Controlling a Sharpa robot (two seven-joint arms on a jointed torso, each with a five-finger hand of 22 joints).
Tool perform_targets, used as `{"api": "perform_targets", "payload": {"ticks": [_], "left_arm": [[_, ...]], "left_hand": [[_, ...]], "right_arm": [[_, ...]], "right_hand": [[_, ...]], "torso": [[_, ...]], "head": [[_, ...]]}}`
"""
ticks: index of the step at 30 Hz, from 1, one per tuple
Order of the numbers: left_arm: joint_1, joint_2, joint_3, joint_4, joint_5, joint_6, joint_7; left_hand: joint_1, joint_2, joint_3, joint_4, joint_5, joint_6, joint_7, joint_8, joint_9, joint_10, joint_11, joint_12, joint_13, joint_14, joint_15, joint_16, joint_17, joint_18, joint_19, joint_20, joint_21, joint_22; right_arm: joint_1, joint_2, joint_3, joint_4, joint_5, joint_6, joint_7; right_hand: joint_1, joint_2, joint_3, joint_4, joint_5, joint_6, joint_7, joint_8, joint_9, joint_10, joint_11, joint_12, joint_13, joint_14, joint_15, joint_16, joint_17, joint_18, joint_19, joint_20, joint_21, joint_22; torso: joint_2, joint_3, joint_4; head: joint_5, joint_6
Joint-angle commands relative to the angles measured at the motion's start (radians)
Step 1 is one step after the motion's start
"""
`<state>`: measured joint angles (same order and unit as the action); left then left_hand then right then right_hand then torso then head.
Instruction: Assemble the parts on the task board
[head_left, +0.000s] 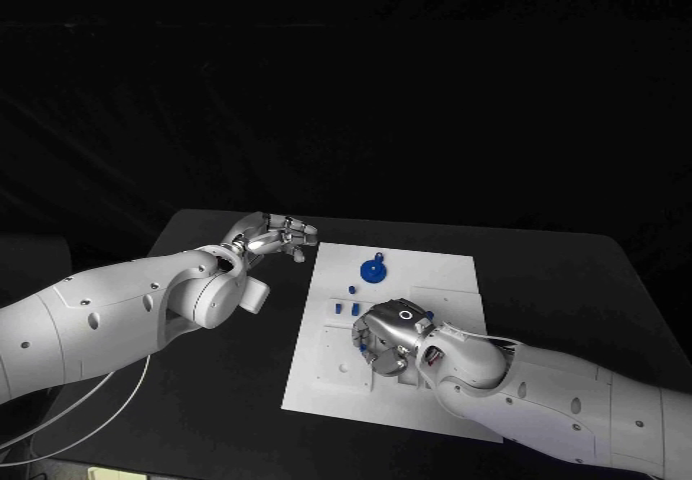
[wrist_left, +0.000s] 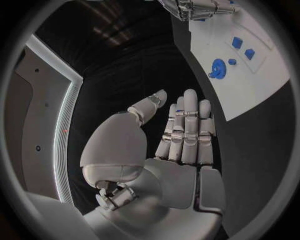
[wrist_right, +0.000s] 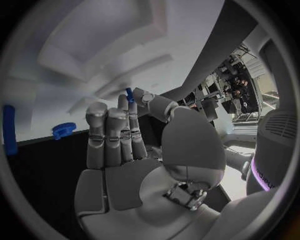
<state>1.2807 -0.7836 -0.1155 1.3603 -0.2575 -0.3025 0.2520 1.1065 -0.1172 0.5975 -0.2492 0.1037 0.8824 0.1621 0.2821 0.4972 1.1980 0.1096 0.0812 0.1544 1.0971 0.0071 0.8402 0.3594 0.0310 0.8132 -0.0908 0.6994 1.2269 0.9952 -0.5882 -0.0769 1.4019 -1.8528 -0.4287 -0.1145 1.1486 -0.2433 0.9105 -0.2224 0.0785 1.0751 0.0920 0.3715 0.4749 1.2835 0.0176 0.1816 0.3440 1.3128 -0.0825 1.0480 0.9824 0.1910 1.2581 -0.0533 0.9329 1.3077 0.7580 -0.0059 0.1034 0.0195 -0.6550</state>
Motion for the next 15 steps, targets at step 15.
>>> {"api": "perform_targets", "payload": {"ticks": [15], "left_arm": [[0.001, -0.002, 0.001, 0.002, 0.006, 0.002, 0.004]], "left_hand": [[-0.007, 0.006, -0.006, 0.004, -0.002, -0.011, 0.003, 0.004, -0.002, -0.004, 0.004, -0.005, 0.000, 0.009, -0.001, -0.009, 0.003, 0.012, 0.006, -0.002, -0.006, 0.002]], "right_arm": [[-0.004, -0.003, -0.007, -0.012, 0.074, -0.027, 0.023]], "right_hand": [[-0.058, -0.053, -0.093, 0.003, 0.044, -0.138, 0.062, -0.082, -0.033, -0.096, 0.063, -0.104, -0.035, -0.005, 0.051, -0.009, 0.002, 0.071, -0.009, -0.004, -0.001, 0.016]], "torso": [[0.000, 0.0004, -0.0007]], "head": [[-0.001, 0.000]]}}
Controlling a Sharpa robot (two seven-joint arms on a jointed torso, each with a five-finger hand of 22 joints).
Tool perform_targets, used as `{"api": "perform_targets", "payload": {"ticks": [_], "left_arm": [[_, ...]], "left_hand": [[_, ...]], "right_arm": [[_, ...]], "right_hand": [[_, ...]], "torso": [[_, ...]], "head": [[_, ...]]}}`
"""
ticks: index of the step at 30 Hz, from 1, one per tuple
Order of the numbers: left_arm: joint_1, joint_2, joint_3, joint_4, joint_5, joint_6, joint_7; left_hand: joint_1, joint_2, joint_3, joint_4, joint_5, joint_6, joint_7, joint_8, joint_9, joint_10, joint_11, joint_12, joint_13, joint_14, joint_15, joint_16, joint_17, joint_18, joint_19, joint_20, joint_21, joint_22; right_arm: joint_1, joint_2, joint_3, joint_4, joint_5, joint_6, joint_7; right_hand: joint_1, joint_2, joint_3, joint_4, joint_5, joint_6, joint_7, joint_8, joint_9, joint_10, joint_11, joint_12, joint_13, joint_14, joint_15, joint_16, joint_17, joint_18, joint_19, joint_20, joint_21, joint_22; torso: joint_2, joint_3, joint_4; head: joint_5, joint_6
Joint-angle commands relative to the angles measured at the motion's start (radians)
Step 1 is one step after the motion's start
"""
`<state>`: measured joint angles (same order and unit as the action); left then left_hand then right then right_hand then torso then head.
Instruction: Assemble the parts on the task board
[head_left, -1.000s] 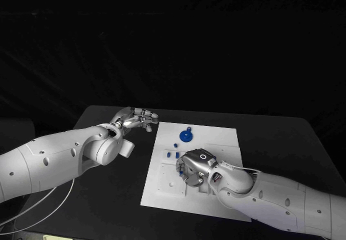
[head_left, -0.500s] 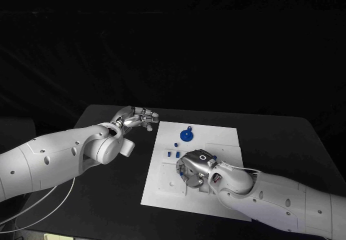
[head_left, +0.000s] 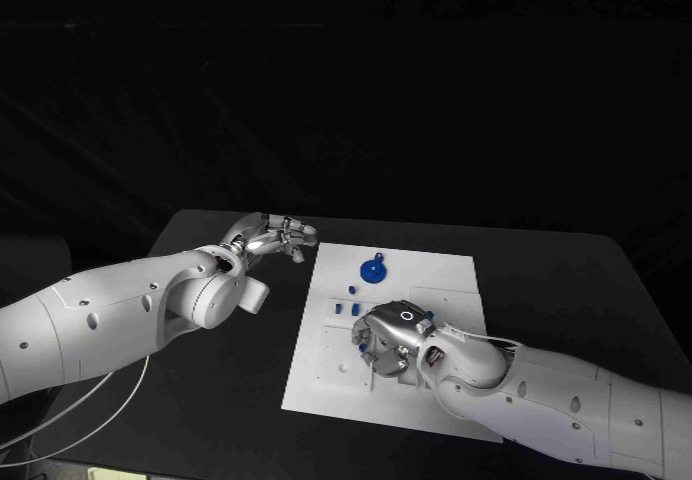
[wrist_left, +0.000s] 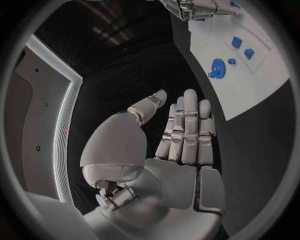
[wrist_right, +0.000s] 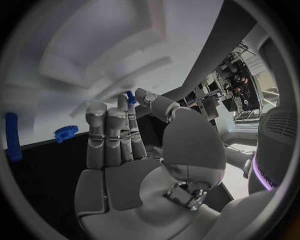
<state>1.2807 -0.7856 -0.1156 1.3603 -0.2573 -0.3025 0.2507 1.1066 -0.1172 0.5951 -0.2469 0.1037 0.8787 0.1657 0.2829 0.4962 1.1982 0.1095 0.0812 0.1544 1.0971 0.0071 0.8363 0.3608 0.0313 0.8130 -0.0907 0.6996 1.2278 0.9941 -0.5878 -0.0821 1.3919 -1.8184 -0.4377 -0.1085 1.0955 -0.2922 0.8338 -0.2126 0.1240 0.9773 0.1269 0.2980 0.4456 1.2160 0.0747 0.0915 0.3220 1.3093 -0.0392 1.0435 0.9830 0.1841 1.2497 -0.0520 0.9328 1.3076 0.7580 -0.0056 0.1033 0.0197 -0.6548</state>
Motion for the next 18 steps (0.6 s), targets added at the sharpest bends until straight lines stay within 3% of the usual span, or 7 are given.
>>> {"api": "perform_targets", "payload": {"ticks": [1, 3, 6, 11, 14, 18], "left_arm": [[0.001, 0.001, 0.001, 0.002, 0.006, 0.003, 0.005], [0.001, 0.001, 0.001, 0.002, 0.006, 0.003, 0.004], [0.001, 0.001, 0.001, 0.000, 0.006, 0.002, 0.004], [0.001, 0.000, 0.001, -0.001, 0.007, 0.001, 0.004], [0.001, 0.000, 0.001, -0.002, 0.009, 0.002, 0.004], [0.001, -0.001, 0.001, -0.002, 0.009, 0.002, 0.004]], "left_hand": [[-0.007, 0.006, -0.003, 0.001, -0.002, -0.009, 0.000, 0.002, -0.002, -0.005, 0.004, -0.005, 0.000, 0.009, -0.001, -0.006, 0.002, 0.011, 0.007, -0.002, -0.007, 0.001], [-0.008, 0.005, -0.004, 0.002, -0.002, -0.009, 0.000, 0.002, -0.002, -0.005, 0.004, -0.006, 0.000, 0.009, -0.001, -0.006, 0.002, 0.011, 0.007, -0.002, -0.007, 0.001], [-0.008, 0.005, -0.004, 0.002, -0.002, -0.010, 0.000, 0.002, -0.002, -0.005, 0.005, -0.006, 0.000, 0.009, -0.001, -0.007, 0.003, 0.011, 0.007, -0.002, -0.008, 0.002], [-0.008, 0.005, -0.004, 0.002, -0.002, -0.010, 0.001, 0.002, -0.002, -0.006, 0.005, -0.006, 0.000, 0.009, -0.001, -0.007, 0.003, 0.011, 0.007, -0.002, -0.008, 0.002], [-0.008, 0.005, -0.004, 0.002, -0.002, -0.011, 0.001, 0.002, -0.002, -0.006, 0.005, -0.006, 0.000, 0.009, -0.001, -0.007, 0.003, 0.011, 0.007, -0.002, -0.008, 0.002], [-0.008, 0.005, -0.004, 0.002, -0.002, -0.011, 0.001, 0.002, -0.002, -0.006, 0.005, -0.006, 0.000, 0.009, -0.001, -0.008, 0.004, 0.011, 0.007, -0.002, -0.008, 0.002]], "right_arm": [[-0.002, -0.008, -0.002, 0.001, 0.047, -0.027, 0.021], [-0.002, -0.016, -0.002, 0.011, 0.060, -0.042, 0.029], [-0.002, -0.032, -0.001, 0.029, 0.074, -0.061, 0.035], [0.011, -0.062, 0.002, 0.073, 0.087, -0.082, 0.040], [0.027, -0.089, 0.011, 0.107, 0.097, -0.086, 0.038], [0.048, -0.132, 0.035, 0.151, 0.098, -0.052, 0.031]], "right_hand": [[-0.014, -0.005, -0.042, -0.018, 0.011, -0.057, 0.035, -0.016, -0.007, -0.053, 0.017, -0.027, -0.023, -0.005, 0.018, -0.006, 0.001, 0.078, -0.006, -0.004, -0.005, 0.016], [-0.030, -0.008, -0.077, -0.034, 0.023, -0.074, 0.040, -0.022, -0.011, -0.093, 0.030, -0.032, -0.040, -0.015, 0.031, -0.010, 0.001, 0.078, -0.017, -0.001, -0.011, 0.015], [-0.049, -0.007, -0.119, -0.049, 0.038, -0.093, 0.032, -0.028, -0.014, -0.130, 0.044, -0.030, -0.058, -0.022, 0.041, -0.010, 0.000, 0.078, -0.024, 0.002, -0.017, 0.014], [-0.052, -0.007, -0.139, -0.053, 0.047, -0.098, 0.029, -0.026, -0.013, -0.142, 0.048, -0.026, -0.071, -0.027, 0.047, -0.010, -0.001, 0.078, -0.027, 0.002, -0.023, 0.012], [-0.039, -0.006, -0.132, -0.048, 0.050, -0.096, 0.028, -0.022, -0.012, -0.130, 0.044, -0.019, -0.075, -0.024, 0.043, -0.008, -0.002, 0.078, -0.022, 0.000, -0.026, 0.011], [-0.006, -0.005, -0.098, -0.030, 0.031, -0.084, 0.032, -0.012, -0.008, -0.098, 0.033, -0.005, -0.078, -0.017, 0.033, -0.005, -0.004, 0.078, -0.012, -0.002, -0.028, 0.008]], "torso": [[0.000, -0.0002, 0.0000], [0.000, -0.0005, 0.0006], [0.000, -0.0002, 0.0007], [0.000, 0.0004, -0.0004], [0.000, 0.0012, -0.0012], [0.000, 0.0008, -0.0011]], "head": [[-0.002, 0.000], [-0.004, 0.002], [-0.004, 0.002], [-0.008, 0.007], [-0.010, 0.009], [-0.016, 0.014]]}}
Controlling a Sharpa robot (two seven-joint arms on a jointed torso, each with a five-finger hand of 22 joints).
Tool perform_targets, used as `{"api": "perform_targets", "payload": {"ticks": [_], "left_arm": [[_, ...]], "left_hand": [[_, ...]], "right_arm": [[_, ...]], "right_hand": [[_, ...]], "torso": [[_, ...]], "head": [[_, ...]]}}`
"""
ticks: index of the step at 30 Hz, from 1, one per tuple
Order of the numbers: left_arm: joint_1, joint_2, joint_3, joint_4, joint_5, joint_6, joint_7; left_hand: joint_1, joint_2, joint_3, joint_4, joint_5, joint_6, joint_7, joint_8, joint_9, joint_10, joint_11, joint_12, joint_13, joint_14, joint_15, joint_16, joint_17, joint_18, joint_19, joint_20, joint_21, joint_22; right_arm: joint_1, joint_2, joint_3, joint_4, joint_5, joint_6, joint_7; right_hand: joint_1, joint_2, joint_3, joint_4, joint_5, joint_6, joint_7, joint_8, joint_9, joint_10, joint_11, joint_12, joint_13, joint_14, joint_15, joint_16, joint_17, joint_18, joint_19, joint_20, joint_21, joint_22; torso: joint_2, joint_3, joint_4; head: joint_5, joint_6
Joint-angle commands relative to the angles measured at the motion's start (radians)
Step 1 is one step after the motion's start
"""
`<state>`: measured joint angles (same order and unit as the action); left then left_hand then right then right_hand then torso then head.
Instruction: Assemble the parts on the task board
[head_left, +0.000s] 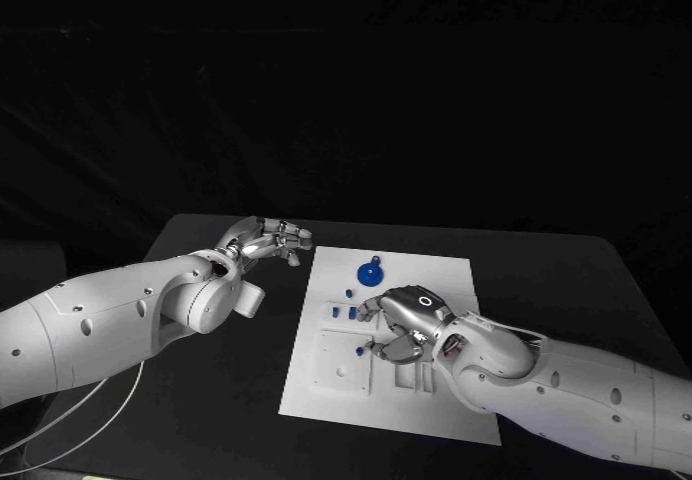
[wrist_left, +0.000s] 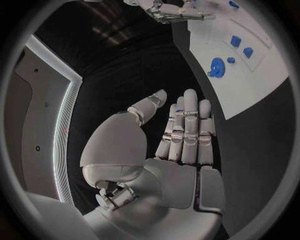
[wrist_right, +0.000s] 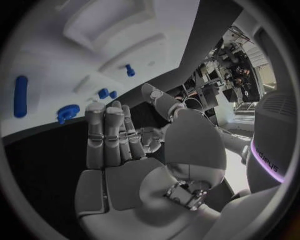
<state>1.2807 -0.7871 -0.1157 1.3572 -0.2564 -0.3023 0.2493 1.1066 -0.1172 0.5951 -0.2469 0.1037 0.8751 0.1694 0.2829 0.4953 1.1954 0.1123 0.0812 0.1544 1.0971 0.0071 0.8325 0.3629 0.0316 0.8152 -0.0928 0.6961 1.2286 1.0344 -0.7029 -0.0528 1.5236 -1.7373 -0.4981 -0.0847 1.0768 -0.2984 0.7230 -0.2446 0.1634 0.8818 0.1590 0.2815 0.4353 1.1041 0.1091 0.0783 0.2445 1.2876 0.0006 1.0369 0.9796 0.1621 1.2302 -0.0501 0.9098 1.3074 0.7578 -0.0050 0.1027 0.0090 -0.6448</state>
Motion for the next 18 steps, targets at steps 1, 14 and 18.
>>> {"api": "perform_targets", "payload": {"ticks": [1, 14, 18], "left_arm": [[0.001, 0.000, 0.001, 0.000, 0.008, 0.002, 0.006], [0.001, 0.003, 0.000, -0.004, 0.008, 0.004, 0.008], [0.001, 0.002, 0.000, -0.005, 0.008, 0.004, 0.008]], "left_hand": [[-0.008, 0.005, -0.004, 0.002, -0.002, -0.007, -0.003, 0.002, -0.002, -0.003, 0.002, -0.006, 0.000, 0.009, -0.001, -0.004, 0.002, 0.011, 0.005, 0.001, -0.005, 0.001], [-0.007, 0.005, -0.004, 0.002, -0.002, -0.007, -0.003, 0.003, -0.002, -0.003, 0.002, -0.005, 0.000, 0.010, -0.001, -0.005, 0.003, 0.011, 0.005, 0.001, -0.005, 0.001], [-0.007, 0.005, -0.004, 0.002, -0.002, -0.006, -0.003, 0.003, -0.002, -0.002, 0.002, -0.005, 0.000, 0.010, -0.001, -0.005, 0.003, 0.011, 0.005, 0.001, -0.006, 0.001]], "right_arm": [[0.016, -0.030, 0.010, 0.029, 0.018, 0.023, 0.005], [0.103, -0.118, 0.029, 0.011, -0.012, 0.307, -0.069], [0.103, -0.119, 0.029, 0.001, -0.033, 0.334, -0.081]], "right_hand": [[0.025, 0.001, 0.026, 0.007, -0.011, 0.018, 0.004, 0.009, 0.003, 0.033, -0.007, 0.018, 0.002, 0.008, -0.013, 0.003, -0.001, 0.100, 0.011, -0.005, -0.004, 0.009], [-0.016, -0.002, -0.031, -0.005, -0.024, -0.005, -0.010, 0.004, -0.004, 0.015, -0.001, -0.005, -0.023, 0.012, -0.007, 0.011, -0.001, 0.100, 0.014, 0.000, 0.003, 0.018], [-0.033, -0.003, -0.056, -0.019, -0.038, -0.020, -0.017, -0.001, -0.007, -0.004, 0.006, -0.013, -0.034, 0.002, 0.001, 0.008, -0.002, 0.100, 0.002, 0.003, -0.002, 0.018]], "torso": [[0.000, 0.0000, -0.0004], [0.000, 0.0002, 0.0006], [0.001, 0.0015, -0.0001]], "head": [[-0.007, 0.006], [-0.034, 0.018], [-0.032, 0.017]]}}
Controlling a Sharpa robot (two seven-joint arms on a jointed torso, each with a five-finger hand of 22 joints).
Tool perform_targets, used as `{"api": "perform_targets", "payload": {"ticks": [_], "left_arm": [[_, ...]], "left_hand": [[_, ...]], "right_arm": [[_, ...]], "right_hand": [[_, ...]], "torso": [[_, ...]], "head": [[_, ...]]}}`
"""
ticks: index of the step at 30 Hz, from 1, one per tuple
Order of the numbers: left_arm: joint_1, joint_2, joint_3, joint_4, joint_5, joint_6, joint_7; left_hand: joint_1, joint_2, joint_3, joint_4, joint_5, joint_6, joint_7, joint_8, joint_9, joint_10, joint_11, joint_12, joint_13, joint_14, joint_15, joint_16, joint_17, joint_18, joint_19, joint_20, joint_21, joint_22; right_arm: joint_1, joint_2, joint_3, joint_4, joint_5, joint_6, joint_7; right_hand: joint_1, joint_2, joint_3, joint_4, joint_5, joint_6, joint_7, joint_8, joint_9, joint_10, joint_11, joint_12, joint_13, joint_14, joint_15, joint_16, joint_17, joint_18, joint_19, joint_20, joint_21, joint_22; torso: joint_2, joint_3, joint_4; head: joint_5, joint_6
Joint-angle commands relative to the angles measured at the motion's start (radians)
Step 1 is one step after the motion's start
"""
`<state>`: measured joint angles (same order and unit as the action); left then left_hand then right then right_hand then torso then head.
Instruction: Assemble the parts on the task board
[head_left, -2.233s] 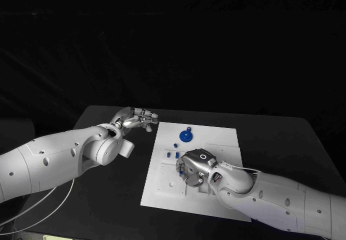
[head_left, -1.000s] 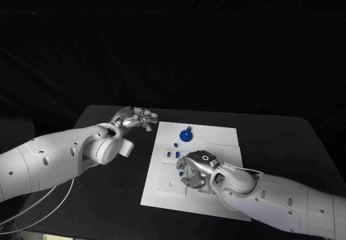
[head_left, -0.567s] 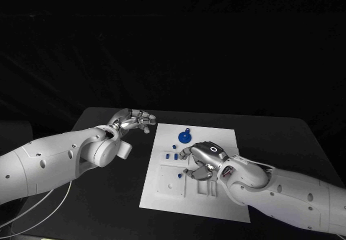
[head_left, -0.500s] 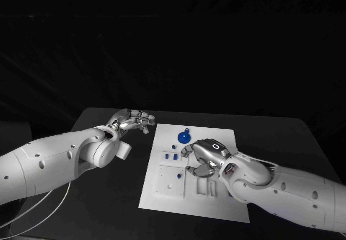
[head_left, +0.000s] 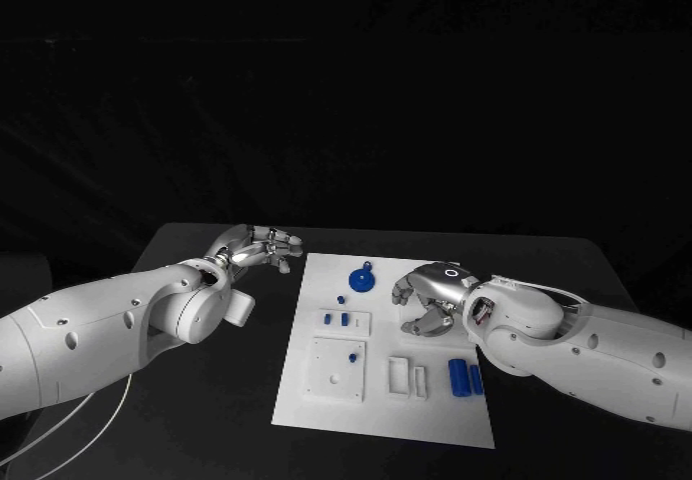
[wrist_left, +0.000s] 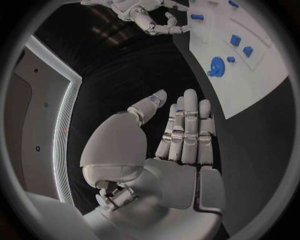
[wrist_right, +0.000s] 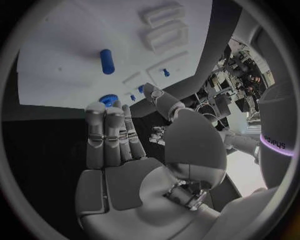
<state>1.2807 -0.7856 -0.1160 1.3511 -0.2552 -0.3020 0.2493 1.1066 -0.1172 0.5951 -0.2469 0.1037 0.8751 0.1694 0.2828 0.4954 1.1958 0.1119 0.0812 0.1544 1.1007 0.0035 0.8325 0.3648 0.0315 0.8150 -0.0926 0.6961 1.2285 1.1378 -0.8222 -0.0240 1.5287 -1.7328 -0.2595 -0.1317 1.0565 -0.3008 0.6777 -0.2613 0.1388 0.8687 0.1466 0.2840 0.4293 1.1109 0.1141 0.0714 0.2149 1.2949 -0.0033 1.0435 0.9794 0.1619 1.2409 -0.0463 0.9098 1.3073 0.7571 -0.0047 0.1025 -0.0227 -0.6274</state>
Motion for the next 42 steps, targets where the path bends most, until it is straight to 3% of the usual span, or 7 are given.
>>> {"api": "perform_targets", "payload": {"ticks": [1, 8, 13, 20, 25, 35, 42], "left_arm": [[0.001, 0.001, 0.000, 0.001, 0.007, 0.004, 0.008], [0.001, 0.001, 0.000, 0.001, 0.007, 0.004, 0.008], [0.000, 0.002, 0.000, 0.000, 0.007, 0.006, 0.008], [0.000, 0.000, 0.000, -0.002, 0.007, 0.005, 0.009], [0.000, 0.000, 0.000, -0.002, 0.007, 0.006, 0.009], [0.000, -0.001, 0.000, -0.003, 0.007, 0.006, 0.009], [0.000, -0.001, 0.000, -0.003, 0.007, 0.005, 0.009]], "left_hand": [[-0.007, 0.005, -0.004, 0.002, -0.002, -0.006, -0.003, 0.003, -0.002, -0.003, 0.002, -0.005, 0.000, 0.006, 0.003, -0.005, 0.001, 0.011, 0.006, 0.000, -0.006, 0.002], [-0.007, 0.005, -0.004, 0.002, -0.003, -0.006, -0.003, 0.003, -0.002, -0.003, 0.002, -0.005, 0.000, 0.007, 0.003, -0.006, 0.002, 0.011, 0.006, 0.000, -0.006, 0.002], [-0.008, 0.005, -0.004, 0.002, -0.003, -0.006, -0.003, 0.004, -0.002, -0.003, 0.002, -0.005, 0.000, 0.007, 0.003, -0.006, 0.002, 0.011, 0.006, 0.000, -0.006, 0.002], [-0.008, 0.006, -0.004, 0.003, -0.003, -0.006, -0.003, 0.004, -0.002, -0.003, 0.002, -0.005, 0.000, 0.007, 0.003, -0.006, 0.003, 0.011, 0.006, 0.000, -0.007, 0.002], [-0.008, 0.006, -0.004, 0.003, -0.003, -0.006, -0.003, 0.004, -0.002, -0.003, 0.002, -0.005, 0.000, 0.007, 0.003, -0.007, 0.003, 0.011, 0.006, 0.000, -0.007, 0.002], [-0.008, 0.007, -0.004, 0.003, -0.003, -0.006, -0.003, 0.004, -0.002, -0.003, 0.002, -0.005, 0.000, 0.007, 0.003, -0.007, 0.004, 0.011, 0.006, 0.000, -0.007, 0.002], [-0.008, 0.007, -0.004, 0.004, -0.003, -0.006, -0.003, 0.004, -0.002, -0.003, 0.002, -0.005, 0.000, 0.007, 0.002, -0.008, 0.004, 0.011, 0.007, 0.001, -0.008, 0.002]], "right_arm": [[0.000, 0.000, 0.000, -0.007, -0.039, 0.101, -0.037], [-0.002, 0.006, -0.007, -0.028, -0.071, 0.111, -0.049], [-0.005, 0.012, -0.010, -0.044, -0.096, 0.094, -0.064], [-0.009, 0.014, -0.012, -0.050, -0.107, 0.107, -0.065], [-0.015, 0.015, -0.014, -0.050, -0.116, 0.111, -0.062], [-0.017, 0.018, -0.014, -0.056, -0.127, 0.110, -0.061], [-0.023, 0.023, -0.015, -0.059, -0.141, 0.086, -0.061]], "right_hand": [[-0.016, 0.000, -0.015, -0.005, -0.021, -0.009, -0.007, -0.004, -0.001, -0.014, 0.002, -0.006, -0.007, -0.008, 0.006, 0.001, -0.002, 0.100, -0.011, 0.000, -0.003, 0.018], [-0.015, 0.001, -0.020, -0.014, -0.056, -0.020, -0.016, -0.003, -0.002, -0.023, 0.001, -0.002, -0.018, -0.016, 0.004, 0.001, -0.004, 0.100, -0.019, 0.003, -0.009, 0.017], [0.019, 0.001, 0.028, 0.001, -0.089, -0.011, -0.013, 0.009, 0.003, -0.006, -0.004, 0.007, -0.022, -0.013, -0.001, 0.004, -0.006, 0.100, -0.012, 0.001, -0.010, 0.015], [0.065, 0.005, 0.105, 0.028, -0.090, 0.027, -0.004, 0.036, 0.016, 0.035, -0.014, 0.026, -0.019, -0.003, -0.010, 0.009, -0.007, 0.100, 0.003, -0.002, -0.006, 0.015], [0.080, 0.015, 0.141, 0.056, -0.090, 0.068, -0.009, 0.060, 0.026, 0.089, -0.030, 0.054, -0.006, 0.008, -0.026, 0.012, -0.009, 0.100, 0.015, 0.000, 0.002, 0.017], [0.093, 0.034, 0.161, 0.067, -0.090, 0.109, -0.021, 0.081, 0.035, 0.136, -0.049, 0.077, 0.011, 0.010, -0.043, 0.010, -0.011, 0.100, 0.012, 0.000, 0.008, 0.021], [0.096, 0.060, 0.168, 0.067, -0.090, 0.136, -0.031, 0.093, 0.041, 0.164, -0.060, 0.093, 0.027, 0.012, -0.054, 0.010, -0.011, 0.100, 0.010, -0.001, 0.013, 0.021]], "torso": [[0.002, 0.0009, 0.0005], [0.002, 0.0002, 0.0017], [0.001, -0.0006, 0.0024], [0.001, -0.0015, 0.0019], [0.001, -0.0020, 0.0018], [0.001, -0.0013, 0.0017], [0.002, -0.0011, 0.0015]], "head": [[-0.001, -0.001], [-0.001, -0.002], [-0.002, -0.001], [-0.002, -0.003], [-0.003, -0.005], [-0.002, -0.009], [-0.002, -0.011]]}}
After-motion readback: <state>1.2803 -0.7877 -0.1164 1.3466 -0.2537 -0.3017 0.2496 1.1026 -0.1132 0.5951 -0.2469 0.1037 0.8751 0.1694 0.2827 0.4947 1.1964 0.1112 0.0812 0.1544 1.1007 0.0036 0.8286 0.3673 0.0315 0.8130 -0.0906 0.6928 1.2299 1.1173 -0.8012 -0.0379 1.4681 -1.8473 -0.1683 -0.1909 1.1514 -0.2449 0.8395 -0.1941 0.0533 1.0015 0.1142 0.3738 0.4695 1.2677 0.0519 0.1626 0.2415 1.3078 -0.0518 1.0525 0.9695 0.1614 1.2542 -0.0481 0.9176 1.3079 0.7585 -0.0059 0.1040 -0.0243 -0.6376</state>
